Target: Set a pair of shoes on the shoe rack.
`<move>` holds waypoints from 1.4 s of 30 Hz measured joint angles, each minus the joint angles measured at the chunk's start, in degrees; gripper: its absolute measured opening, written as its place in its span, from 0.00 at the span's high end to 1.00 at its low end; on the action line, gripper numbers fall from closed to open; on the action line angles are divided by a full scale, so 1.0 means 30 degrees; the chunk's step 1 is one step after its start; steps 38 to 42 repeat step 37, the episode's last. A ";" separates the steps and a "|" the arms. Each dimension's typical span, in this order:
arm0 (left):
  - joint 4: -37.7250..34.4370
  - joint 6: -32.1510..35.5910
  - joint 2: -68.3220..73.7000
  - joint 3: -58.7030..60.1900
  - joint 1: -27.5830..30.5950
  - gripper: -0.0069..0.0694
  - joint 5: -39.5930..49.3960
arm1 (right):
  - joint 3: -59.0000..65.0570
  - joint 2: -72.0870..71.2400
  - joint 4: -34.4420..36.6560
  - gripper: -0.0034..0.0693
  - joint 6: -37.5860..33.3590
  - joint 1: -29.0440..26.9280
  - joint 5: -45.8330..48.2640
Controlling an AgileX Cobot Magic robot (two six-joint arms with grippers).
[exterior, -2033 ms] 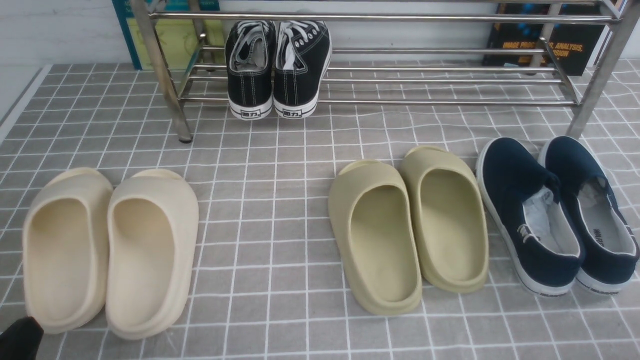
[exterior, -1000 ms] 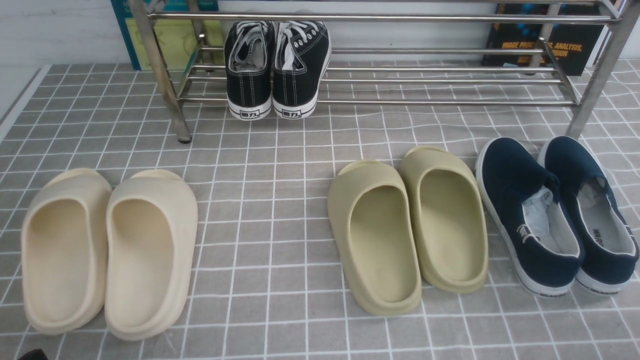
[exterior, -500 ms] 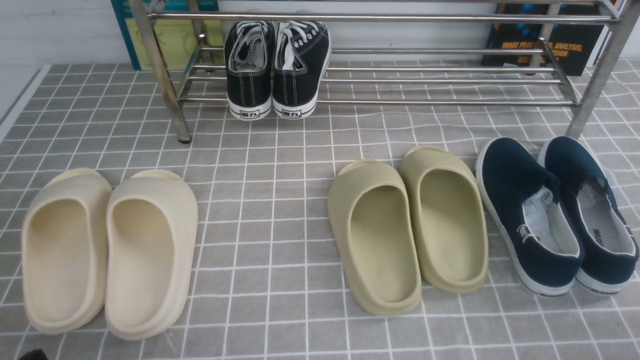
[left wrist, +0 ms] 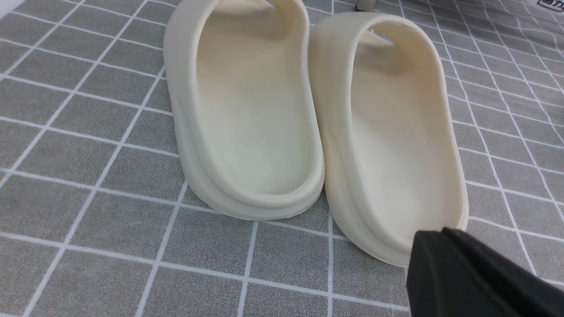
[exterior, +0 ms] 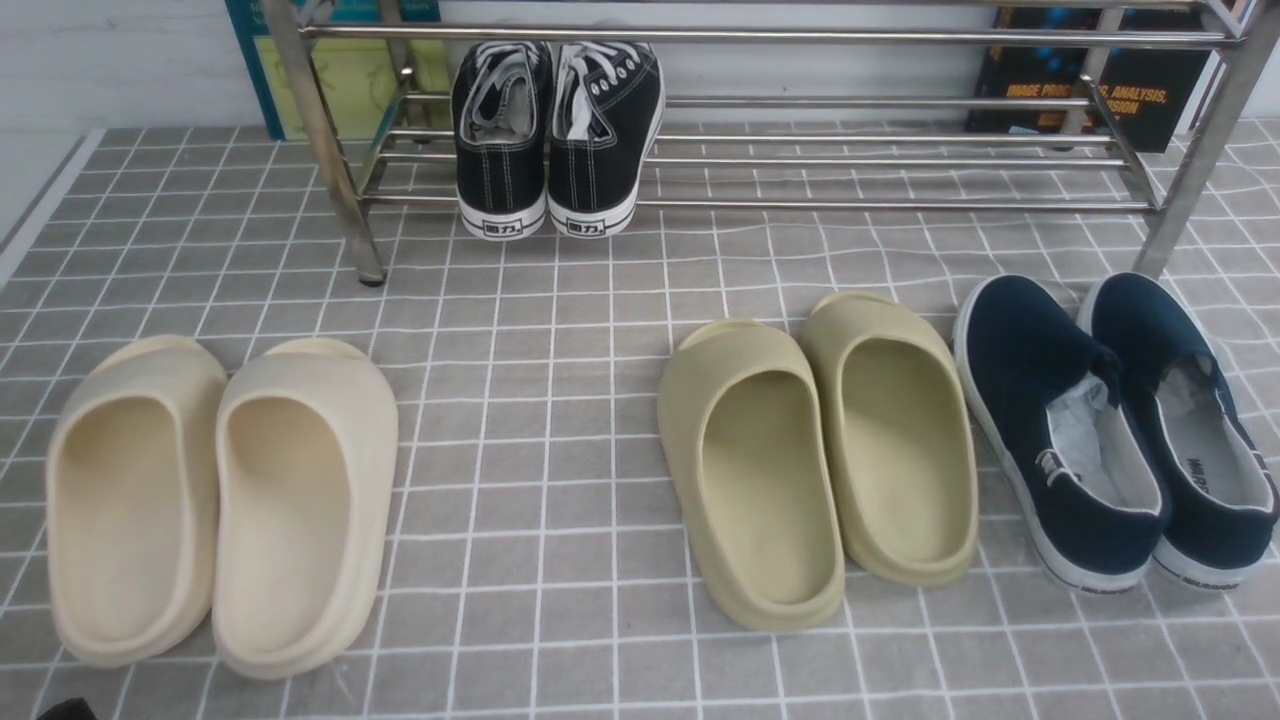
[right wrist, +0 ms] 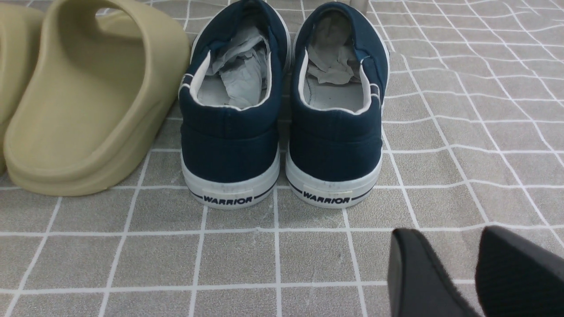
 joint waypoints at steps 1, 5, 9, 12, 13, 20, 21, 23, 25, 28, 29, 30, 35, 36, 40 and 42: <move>0.0000 0.0000 0.0000 0.0000 0.0000 0.93 0.0000 | 0.0000 0.0000 0.0000 0.62 0.0000 0.0000 0.0000; 0.0000 0.0000 0.0000 0.0000 0.0000 0.93 0.0000 | 0.0000 0.0000 0.0000 0.62 -0.0024 0.0000 0.0000; 0.0000 0.0000 0.0000 0.0000 0.0000 0.92 0.0000 | 0.0000 0.0000 0.0000 0.62 -0.0024 0.0000 0.0000; 0.0000 0.0000 0.0000 0.0000 0.0000 0.92 0.0000 | 0.0000 0.0000 0.0000 0.62 -0.0024 0.0000 0.0000; 0.0000 0.0000 0.0000 0.0000 0.0000 0.92 0.0000 | 0.0000 0.0000 0.0000 0.62 -0.0024 0.0000 0.0000; 0.0000 0.0000 0.0000 0.0000 0.0000 0.91 0.0000 | 0.0000 0.0000 0.0000 0.62 -0.0024 0.0000 0.0000; 0.0000 0.0000 0.0000 0.0000 0.0000 0.91 0.0000 | 0.0000 0.0000 0.0000 0.62 -0.0024 0.0000 0.0000; 0.0000 0.0000 0.0000 0.0000 0.0000 0.91 0.0000 | 0.0000 0.0000 0.0000 0.62 -0.0024 0.0000 0.0000; 0.0000 0.0000 0.0000 0.0000 0.0000 0.91 0.0000 | 0.0000 0.0000 0.0000 0.62 -0.0024 0.0000 0.0000; 0.0000 0.0000 0.0000 0.0000 0.0000 0.91 0.0000 | 0.0000 0.0000 0.0000 0.62 -0.0024 0.0000 0.0000; 0.0000 0.0000 0.0000 0.0000 0.0000 0.91 0.0000 | 0.0000 0.0000 0.0000 0.62 -0.0024 0.0000 0.0000; 0.0000 0.0000 0.0000 0.0000 0.0000 0.91 0.0000 | 0.0000 0.0000 0.0000 0.62 -0.0024 0.0000 0.0000; 0.0000 0.0000 0.0000 0.0000 0.0000 0.91 0.0000 | 0.0000 0.0000 0.0000 0.62 -0.0024 0.0000 0.0000; 0.0000 0.0000 0.0000 0.0000 0.0000 0.91 0.0000 | 0.0000 0.0000 0.0000 0.62 -0.0024 0.0000 0.0000; 0.0000 0.0000 0.0000 0.0000 0.0000 0.91 0.0000 | 0.0000 0.0000 0.0000 0.62 -0.0024 0.0000 0.0000; 0.0000 0.0000 0.0000 0.0000 0.0000 0.91 0.0000 | 0.0000 0.0000 0.0000 0.62 -0.0024 0.0000 0.0000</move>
